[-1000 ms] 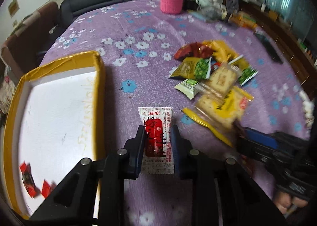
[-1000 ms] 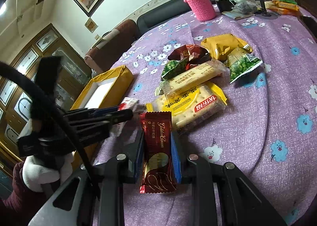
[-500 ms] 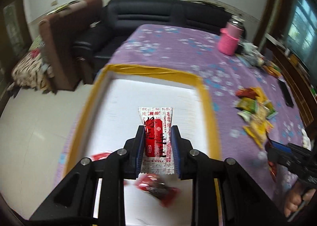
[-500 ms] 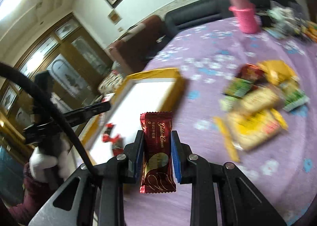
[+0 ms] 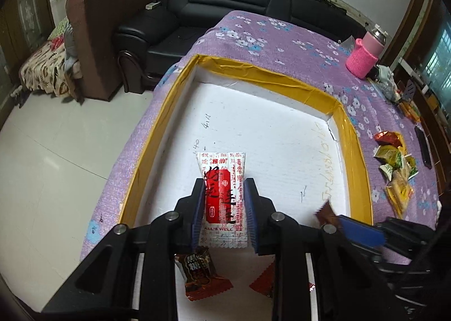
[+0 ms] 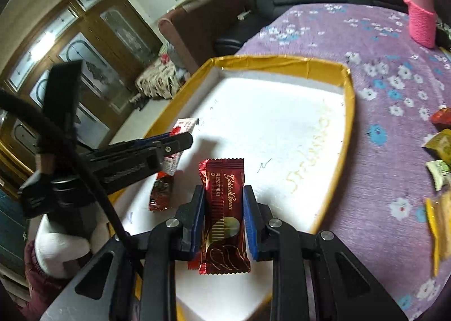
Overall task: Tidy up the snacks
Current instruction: 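Carry the chocolate bar and sachet over the tray and release both, then grasp the small cream biscuit pack with the right tool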
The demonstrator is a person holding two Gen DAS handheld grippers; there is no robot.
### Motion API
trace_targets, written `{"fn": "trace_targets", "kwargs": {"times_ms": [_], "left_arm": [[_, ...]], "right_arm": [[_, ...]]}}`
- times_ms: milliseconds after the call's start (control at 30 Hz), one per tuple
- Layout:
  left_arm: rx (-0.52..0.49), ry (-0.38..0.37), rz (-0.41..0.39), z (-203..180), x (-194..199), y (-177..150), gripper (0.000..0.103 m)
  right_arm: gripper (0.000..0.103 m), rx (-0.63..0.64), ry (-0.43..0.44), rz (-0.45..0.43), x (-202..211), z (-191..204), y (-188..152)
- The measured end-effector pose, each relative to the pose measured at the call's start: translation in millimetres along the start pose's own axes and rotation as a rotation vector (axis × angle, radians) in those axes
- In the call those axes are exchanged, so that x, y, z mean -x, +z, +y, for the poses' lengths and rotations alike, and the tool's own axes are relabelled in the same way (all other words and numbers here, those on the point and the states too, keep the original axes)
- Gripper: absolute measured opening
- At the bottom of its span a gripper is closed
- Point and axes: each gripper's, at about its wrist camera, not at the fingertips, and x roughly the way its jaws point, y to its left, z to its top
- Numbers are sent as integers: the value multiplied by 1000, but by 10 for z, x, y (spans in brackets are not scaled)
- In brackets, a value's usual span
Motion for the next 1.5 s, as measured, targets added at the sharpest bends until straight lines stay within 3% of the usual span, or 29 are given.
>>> {"fn": "trace_targets", "kwargs": {"times_ms": [100,200,300,367,433,500,600,733,867,967,1067,1167,1233,1300,1367,1433,1500], "left_arm": [[12,-21,-5,33,20,-1,34],[51,-65,-12,94,57,-3,49],[81,-115,-33,104,169,-31,54],[102,-138,-60,75,308,-67,64],[122,-149,-100,17,471,-107,82],[145,-188,-152,-69,638,-175,89],[168,-304,-187,-245,815,-287,90],[170,-434,-173,-528,926,-500,90],[123,-455,-156,-816,959,-697,90],[90,-447,-123,-989,921,-746,90],[78,-423,-120,-1071,944,-778,90],[56,-387,-144,-1103,1012,-813,90],[50,-374,-146,-1137,1000,-822,90],[47,-377,-137,-1155,981,-843,90],[41,-377,-130,-1180,946,-855,90],[41,-384,-119,-1206,908,-860,90],[35,-389,-112,-1233,890,-866,90]], "right_arm": [[28,-3,-24,0,-75,9,-15],[32,-24,-36,-14,-78,-8,-35],[33,-31,-31,-29,6,-14,-46],[33,-28,-28,-44,95,-22,-59],[33,-24,-19,-68,236,-42,-99],[33,-17,-31,-106,434,-110,-166],[34,-34,-68,-151,691,-293,-267],[38,-94,-164,-215,1075,-747,-401],[39,-229,-315,-274,1459,-1428,-489],[40,-308,-420,-246,1520,-1926,-447],[38,-344,-414,-205,1390,-2160,-353],[27,-237,-367,-167,1275,-2021,-280],[26,-139,-353,-118,1216,-1838,-317],[26,-11,-274,-38,1143,-1615,-418],[26,38,-153,19,1158,-1492,-516],[26,10,-105,6,1239,-1503,-566],[30,-99,-142,-46,1337,-1647,-536]]}}
